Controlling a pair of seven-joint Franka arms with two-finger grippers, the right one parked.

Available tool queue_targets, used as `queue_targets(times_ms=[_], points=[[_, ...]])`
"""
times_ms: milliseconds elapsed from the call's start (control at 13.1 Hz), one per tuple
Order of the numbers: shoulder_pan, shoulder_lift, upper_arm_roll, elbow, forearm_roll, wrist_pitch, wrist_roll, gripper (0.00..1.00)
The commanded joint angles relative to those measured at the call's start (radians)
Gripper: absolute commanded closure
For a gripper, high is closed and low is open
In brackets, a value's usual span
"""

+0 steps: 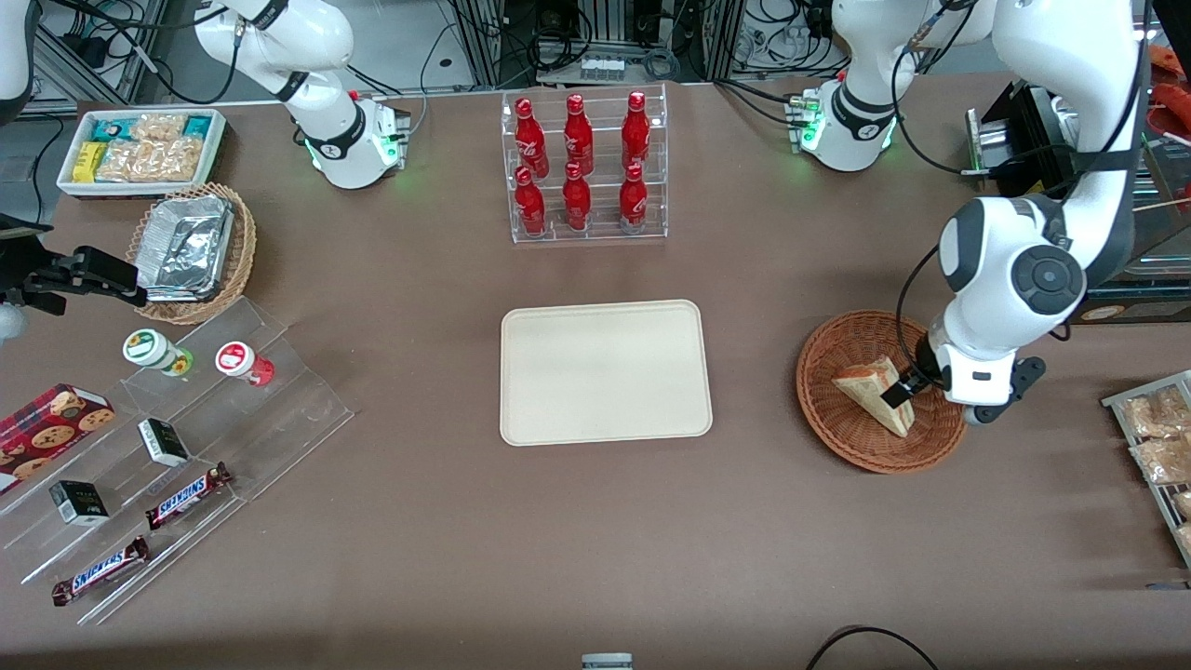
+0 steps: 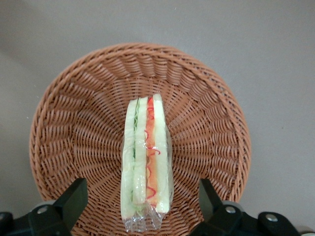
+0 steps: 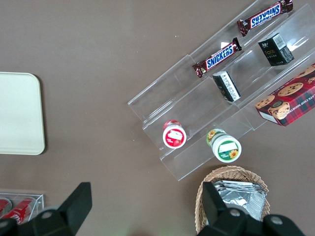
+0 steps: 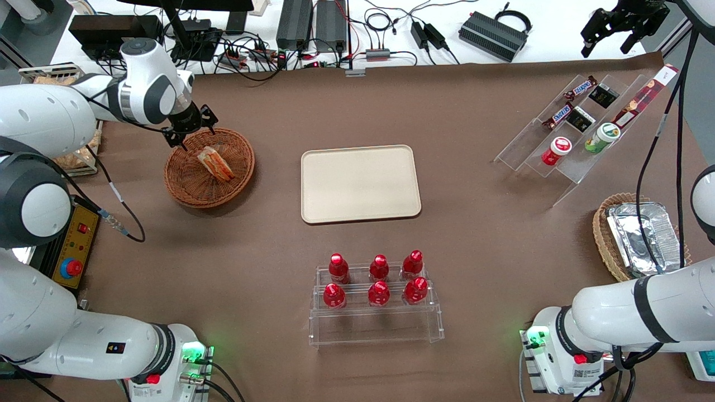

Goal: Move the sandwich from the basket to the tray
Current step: 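Lower the left gripper and close it on the sandwich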

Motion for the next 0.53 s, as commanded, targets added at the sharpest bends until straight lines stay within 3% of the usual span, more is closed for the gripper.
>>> queue_targets(times_ms=[0, 457], points=[[-0.020, -0.027, 0.005, -0.085, 0.019, 0.069, -0.041, 0.00], [-0.020, 0.025, 0.004, -0.102, 0.019, 0.157, -0.056, 0.00]])
